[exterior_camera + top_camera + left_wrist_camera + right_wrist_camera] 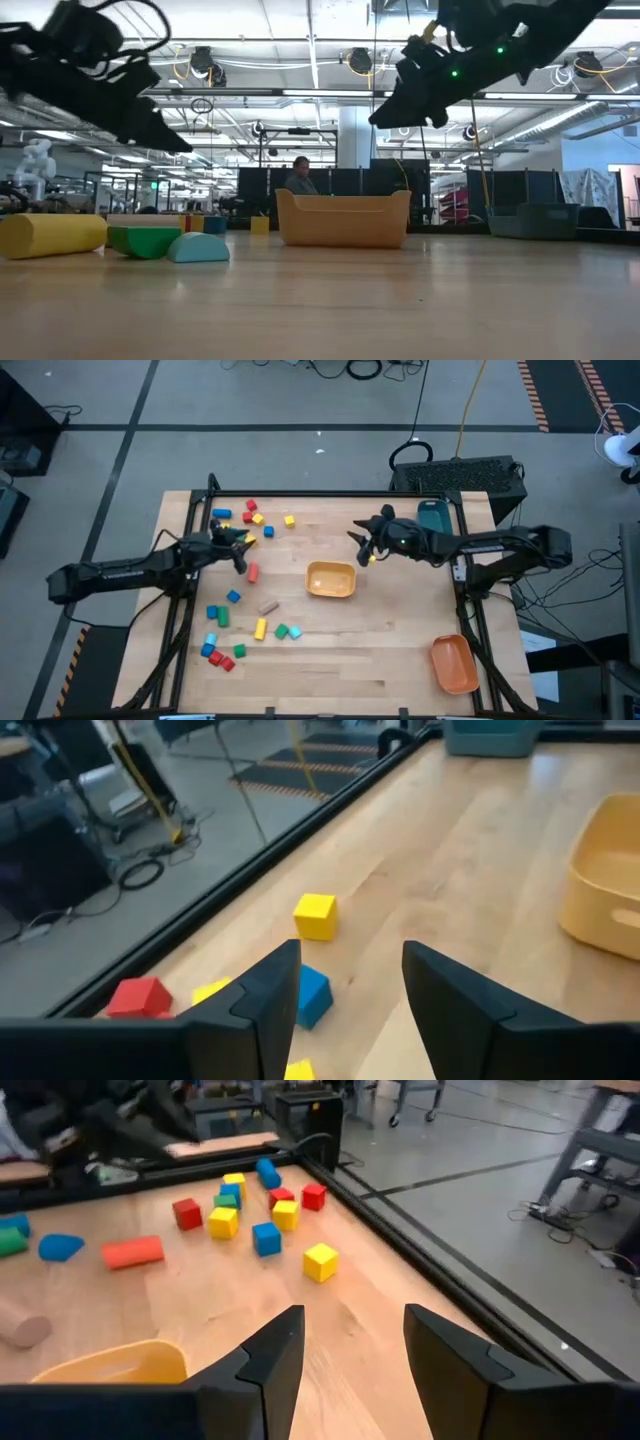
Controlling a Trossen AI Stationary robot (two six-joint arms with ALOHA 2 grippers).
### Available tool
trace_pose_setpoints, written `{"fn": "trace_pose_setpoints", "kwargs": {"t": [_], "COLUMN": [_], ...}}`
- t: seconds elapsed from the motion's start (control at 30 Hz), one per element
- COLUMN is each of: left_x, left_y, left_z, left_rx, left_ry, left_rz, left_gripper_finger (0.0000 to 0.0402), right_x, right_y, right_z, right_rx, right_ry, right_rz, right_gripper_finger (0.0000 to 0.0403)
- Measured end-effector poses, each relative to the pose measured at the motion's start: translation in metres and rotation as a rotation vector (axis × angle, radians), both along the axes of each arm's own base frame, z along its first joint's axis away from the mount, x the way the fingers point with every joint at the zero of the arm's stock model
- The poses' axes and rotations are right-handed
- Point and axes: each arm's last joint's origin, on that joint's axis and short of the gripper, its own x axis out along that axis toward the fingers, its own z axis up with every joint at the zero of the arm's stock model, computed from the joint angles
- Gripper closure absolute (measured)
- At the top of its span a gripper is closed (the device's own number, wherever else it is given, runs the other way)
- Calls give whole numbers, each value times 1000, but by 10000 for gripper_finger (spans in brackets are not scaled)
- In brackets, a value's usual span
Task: Sort blocks by size
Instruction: Put the yellow square block into the blue bin
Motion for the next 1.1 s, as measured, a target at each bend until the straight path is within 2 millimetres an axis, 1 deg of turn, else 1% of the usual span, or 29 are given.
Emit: {"fn": "trace_pose_setpoints", "kwargs": {"t": [0.13, 0.23, 0.43, 0.57, 0.67, 0.8, 0.9, 1.0, 1.1], "left_x": [15, 28, 61, 81, 91, 101, 105, 107, 110], "left_y": [13, 28, 61, 74, 81, 87, 89, 92, 103], "left_z": [11, 14, 7, 1, -3, -6, -14, -21, -31], "left_rx": [-27, -51, -126, -59, -23, -1, -9, -84, -202], "left_ry": [16, 90, 237, 356, 386, 354, 360, 338, 391], "left_rz": [-5, 8, -65, -131, -133, -125, -127, -83, -40], "left_gripper_finger": [221, 221, 221, 221, 221, 221, 221, 221, 216], "right_x": [0, -2, -6, -6, -7, -8, -8, -9, -9], "right_y": [-2, -6, -14, -15, -15, -14, -15, -16, -16], "right_z": [-2, -5, -9, -10, -12, -13, -14, -14, -14], "right_rx": [-8, 6, 17, -70, -123, -138, -115, -87, -72], "right_ry": [21, 55, 110, 162, 218, 246, 241, 225, 217], "right_rz": [8, 26, 28, 59, 87, 96, 72, 44, 34], "right_gripper_finger": [242, 242, 243, 243, 243, 243, 243, 243, 243]}}
